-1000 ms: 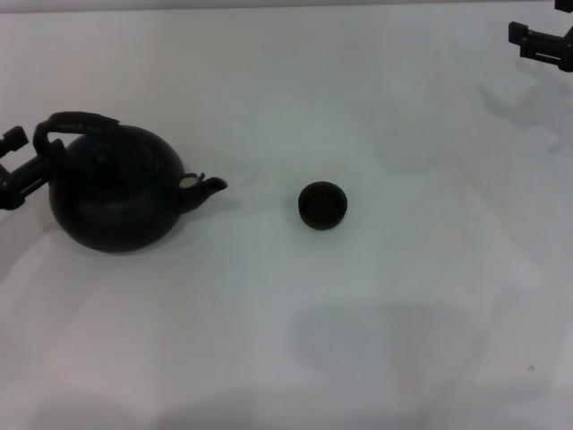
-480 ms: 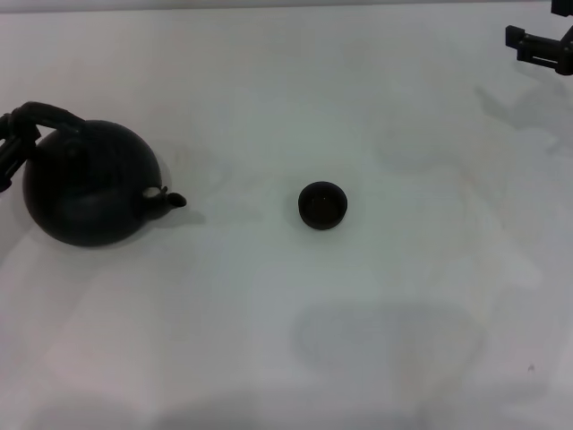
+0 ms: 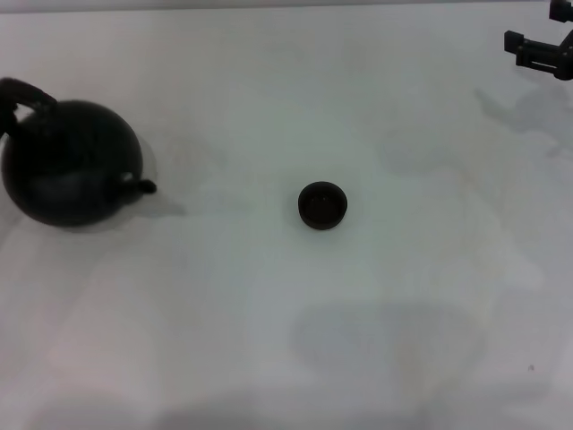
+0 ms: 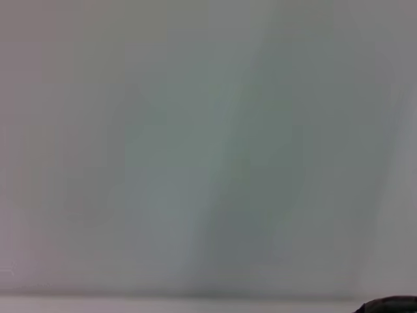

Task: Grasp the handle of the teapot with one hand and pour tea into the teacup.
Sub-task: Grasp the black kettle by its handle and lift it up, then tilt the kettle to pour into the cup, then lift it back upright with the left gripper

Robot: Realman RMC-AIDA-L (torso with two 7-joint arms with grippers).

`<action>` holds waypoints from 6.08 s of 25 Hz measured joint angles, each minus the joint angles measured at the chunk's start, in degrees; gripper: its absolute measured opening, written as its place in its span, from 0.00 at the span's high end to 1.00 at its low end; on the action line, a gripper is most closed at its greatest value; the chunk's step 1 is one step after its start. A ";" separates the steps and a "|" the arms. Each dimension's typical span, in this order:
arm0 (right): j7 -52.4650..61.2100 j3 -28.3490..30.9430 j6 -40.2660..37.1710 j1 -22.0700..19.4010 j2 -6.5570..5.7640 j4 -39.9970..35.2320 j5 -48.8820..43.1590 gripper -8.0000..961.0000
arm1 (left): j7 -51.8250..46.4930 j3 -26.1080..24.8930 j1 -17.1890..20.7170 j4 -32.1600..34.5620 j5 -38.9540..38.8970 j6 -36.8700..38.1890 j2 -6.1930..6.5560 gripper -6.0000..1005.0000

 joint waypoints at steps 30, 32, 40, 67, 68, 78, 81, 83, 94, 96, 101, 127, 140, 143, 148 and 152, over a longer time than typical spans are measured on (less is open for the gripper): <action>-2.42 -0.43 3.51 -0.10 0.13 2.25 4.06 0.13 | -18.87 15.18 -7.03 20.89 13.82 -11.90 -0.09 0.82; -2.46 -0.45 4.03 -0.09 0.12 2.06 4.59 0.13 | -20.87 18.05 -7.59 22.59 15.50 -13.95 -0.13 0.82; -2.59 -0.49 4.58 0.28 0.20 1.89 5.59 0.13 | -31.89 27.82 -9.29 30.08 23.59 -19.73 -0.10 0.83; -3.01 -0.47 5.40 0.37 0.09 2.28 6.80 0.15 | -54.82 43.68 -13.49 43.02 53.21 -20.69 -0.05 0.87; -3.01 -0.47 5.40 0.37 0.09 2.28 6.80 0.15 | -54.82 43.68 -13.49 43.02 53.21 -20.69 -0.05 0.87; -3.05 -0.11 5.05 0.59 0.09 2.84 6.76 0.17 | -59.44 47.35 -14.69 44.81 59.66 -21.29 -0.14 0.88; -3.25 -0.08 4.91 0.59 0.09 2.86 6.77 0.17 | -59.77 47.60 -14.95 45.11 60.38 -21.32 -0.15 0.88; -3.55 -0.07 4.84 0.60 0.09 2.87 6.77 0.17 | -59.83 47.94 -15.12 45.34 60.51 -21.36 -0.19 0.88; -3.79 -0.03 4.03 0.71 0.09 3.38 6.82 0.18 | -64.76 53.35 -16.86 45.98 68.56 -22.80 -0.23 0.89; -3.96 0.02 3.75 0.82 0.09 3.57 6.89 0.18 | -65.15 53.85 -17.19 46.04 68.94 -22.87 -0.23 0.89; -4.39 0.11 3.31 1.00 0.09 3.85 6.94 0.18 | -65.52 55.38 -17.40 47.33 69.54 -22.90 -0.30 0.89; -5.31 0.13 1.75 2.85 0.09 6.28 6.98 0.18 | -71.69 62.47 -17.55 51.22 79.85 -22.85 -0.32 0.89; -5.30 0.13 1.17 2.93 0.00 6.55 7.04 0.18 | -70.66 63.17 -19.13 51.17 79.93 -21.98 -0.08 0.89; -5.29 0.14 1.11 2.97 0.00 6.58 7.04 0.18 | -69.99 63.19 -19.41 51.27 79.93 -21.61 -0.05 0.89; -5.27 0.20 0.94 3.07 0.00 6.59 7.04 0.18 | -69.05 63.19 -19.91 51.04 80.00 -21.08 0.04 0.89; -5.27 0.22 0.53 3.07 0.00 6.61 7.04 0.18 | -68.50 63.19 -20.61 50.27 80.02 -20.69 0.07 0.89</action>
